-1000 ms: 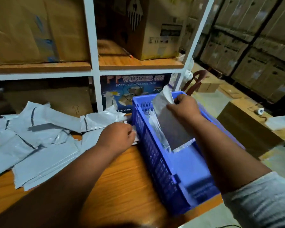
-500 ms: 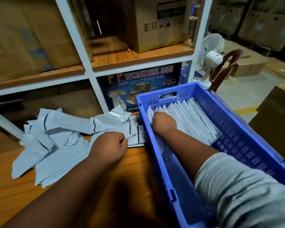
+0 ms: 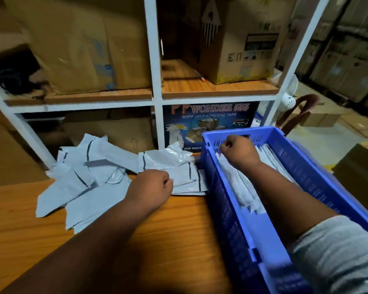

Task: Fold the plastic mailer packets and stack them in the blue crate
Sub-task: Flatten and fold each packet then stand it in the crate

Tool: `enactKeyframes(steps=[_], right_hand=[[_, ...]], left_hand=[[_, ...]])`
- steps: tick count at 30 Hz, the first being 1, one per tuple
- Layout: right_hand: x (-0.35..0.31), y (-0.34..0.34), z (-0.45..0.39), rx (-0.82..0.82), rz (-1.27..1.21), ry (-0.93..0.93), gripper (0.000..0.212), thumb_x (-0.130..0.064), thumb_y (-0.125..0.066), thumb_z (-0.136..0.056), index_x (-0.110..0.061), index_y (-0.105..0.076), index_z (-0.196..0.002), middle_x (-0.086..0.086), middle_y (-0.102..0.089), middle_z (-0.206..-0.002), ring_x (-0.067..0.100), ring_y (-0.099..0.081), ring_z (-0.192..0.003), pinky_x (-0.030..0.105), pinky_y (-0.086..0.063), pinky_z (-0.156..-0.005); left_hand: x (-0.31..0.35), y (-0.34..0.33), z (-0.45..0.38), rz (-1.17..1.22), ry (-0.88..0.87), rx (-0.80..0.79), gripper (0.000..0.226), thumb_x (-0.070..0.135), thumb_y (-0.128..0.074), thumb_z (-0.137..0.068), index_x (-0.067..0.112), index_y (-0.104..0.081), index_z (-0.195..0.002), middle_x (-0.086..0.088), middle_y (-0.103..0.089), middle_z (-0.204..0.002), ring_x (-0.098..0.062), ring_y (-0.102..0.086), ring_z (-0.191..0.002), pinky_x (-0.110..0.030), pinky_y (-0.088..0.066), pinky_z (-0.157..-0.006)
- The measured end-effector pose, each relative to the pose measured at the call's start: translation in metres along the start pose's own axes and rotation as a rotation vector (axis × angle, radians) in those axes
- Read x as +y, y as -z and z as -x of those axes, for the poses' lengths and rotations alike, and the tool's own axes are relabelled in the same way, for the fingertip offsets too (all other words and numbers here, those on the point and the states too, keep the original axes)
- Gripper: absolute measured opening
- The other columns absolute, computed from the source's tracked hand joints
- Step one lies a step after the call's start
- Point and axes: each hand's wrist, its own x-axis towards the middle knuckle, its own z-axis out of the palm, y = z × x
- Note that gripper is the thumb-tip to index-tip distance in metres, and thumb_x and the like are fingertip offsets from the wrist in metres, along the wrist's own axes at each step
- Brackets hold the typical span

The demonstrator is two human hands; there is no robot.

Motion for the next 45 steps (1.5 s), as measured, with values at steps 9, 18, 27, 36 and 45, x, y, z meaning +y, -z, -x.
enactKeyframes(steps=[9,18,27,36,45], right_hand=[[-0.146,-0.051,0.057,-0.129,0.134,0.294,0.015,-0.043,-0.067,-0.099,-0.030,-0.066,-0.091,-0.009,-0.067,-0.079,0.016,-0.065,-0.073,0.034,-0.050,-0.062],[-0.222,-0.222,0.125,-0.453,0.214,0.466,0.033,-0.036,-0.072,-0.094,-0.030,-0.068,-0.126,-0.002,-0.062,-0.123,0.021,-0.062,-0.110,0.038,-0.054,-0.089],[-0.233,-0.283,0.147,-0.410,0.401,0.437,0.043,-0.038,-0.058,-0.096,-0.031,-0.052,-0.137,0.004,-0.047,-0.140,0.031,-0.045,-0.130,0.052,-0.054,-0.097],[-0.228,-0.278,0.142,-0.413,0.135,0.285,0.062,-0.051,-0.079,-0.089,-0.025,-0.058,-0.142,0.000,-0.050,-0.144,0.024,-0.047,-0.133,0.045,-0.046,-0.112],[-0.220,-0.218,0.146,-0.134,-0.019,0.247,0.042,-0.051,-0.079,-0.089,-0.037,-0.067,-0.127,-0.009,-0.067,-0.111,0.019,-0.059,-0.108,0.040,-0.052,-0.085]], left_hand=[[-0.115,0.009,0.031,0.004,0.064,0.047,0.027,0.044,-0.056,-0.100,0.026,-0.072,-0.090,0.005,-0.069,-0.087,-0.020,-0.063,-0.085,-0.032,-0.041,-0.065],[-0.259,-0.014,0.090,-0.167,0.065,-0.040,0.039,0.053,-0.066,-0.090,0.025,-0.068,-0.116,0.000,-0.064,-0.115,-0.025,-0.059,-0.107,-0.038,-0.053,-0.085],[-0.323,-0.034,0.122,-0.115,0.035,-0.027,0.045,0.020,-0.077,-0.085,0.018,-0.064,-0.127,-0.011,-0.058,-0.143,-0.031,-0.062,-0.119,-0.041,-0.057,-0.092],[-0.337,-0.028,0.120,0.133,-0.180,0.204,0.027,0.033,-0.077,-0.093,0.023,-0.080,-0.119,0.000,-0.070,-0.125,-0.027,-0.062,-0.109,-0.043,-0.054,-0.090],[-0.271,0.037,0.113,0.539,-0.004,0.435,0.018,0.028,-0.051,-0.114,0.018,-0.063,-0.106,0.003,-0.064,-0.096,-0.018,-0.058,-0.092,-0.038,-0.048,-0.078]])
